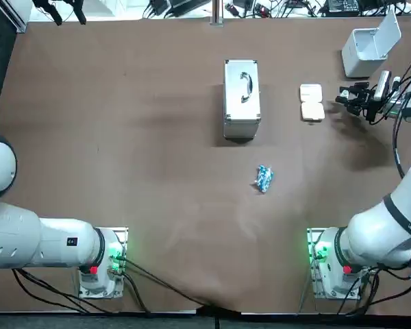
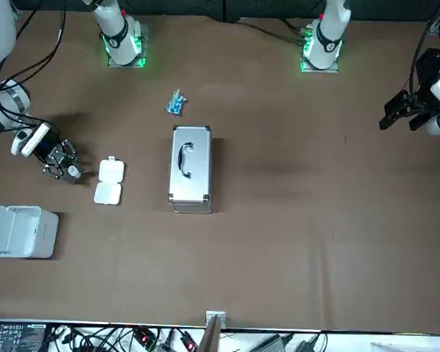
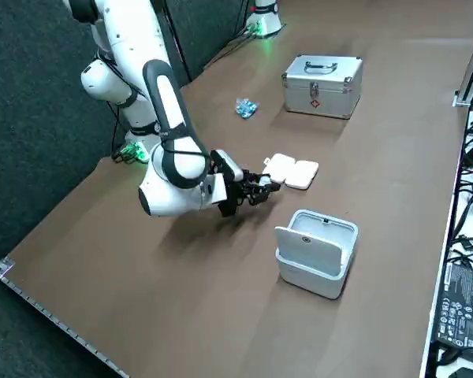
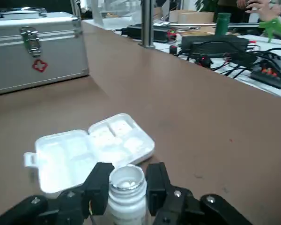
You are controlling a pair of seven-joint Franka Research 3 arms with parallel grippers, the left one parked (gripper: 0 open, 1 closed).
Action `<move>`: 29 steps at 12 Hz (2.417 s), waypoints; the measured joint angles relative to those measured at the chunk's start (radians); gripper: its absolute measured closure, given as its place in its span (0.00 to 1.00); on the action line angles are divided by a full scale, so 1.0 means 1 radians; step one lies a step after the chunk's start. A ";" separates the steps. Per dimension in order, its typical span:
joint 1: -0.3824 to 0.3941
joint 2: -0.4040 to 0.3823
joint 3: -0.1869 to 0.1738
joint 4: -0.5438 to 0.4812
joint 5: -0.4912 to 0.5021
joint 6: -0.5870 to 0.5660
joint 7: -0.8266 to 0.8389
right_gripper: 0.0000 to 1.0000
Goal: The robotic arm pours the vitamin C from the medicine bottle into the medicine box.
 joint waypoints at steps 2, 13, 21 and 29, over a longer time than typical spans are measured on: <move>-0.003 0.045 0.000 0.034 0.043 -0.034 0.000 0.58; -0.011 0.195 0.001 0.095 0.107 -0.153 -0.004 0.58; -0.025 0.194 0.000 0.108 0.094 -0.155 0.007 0.00; -0.045 0.101 -0.028 0.114 -0.052 -0.116 0.104 0.00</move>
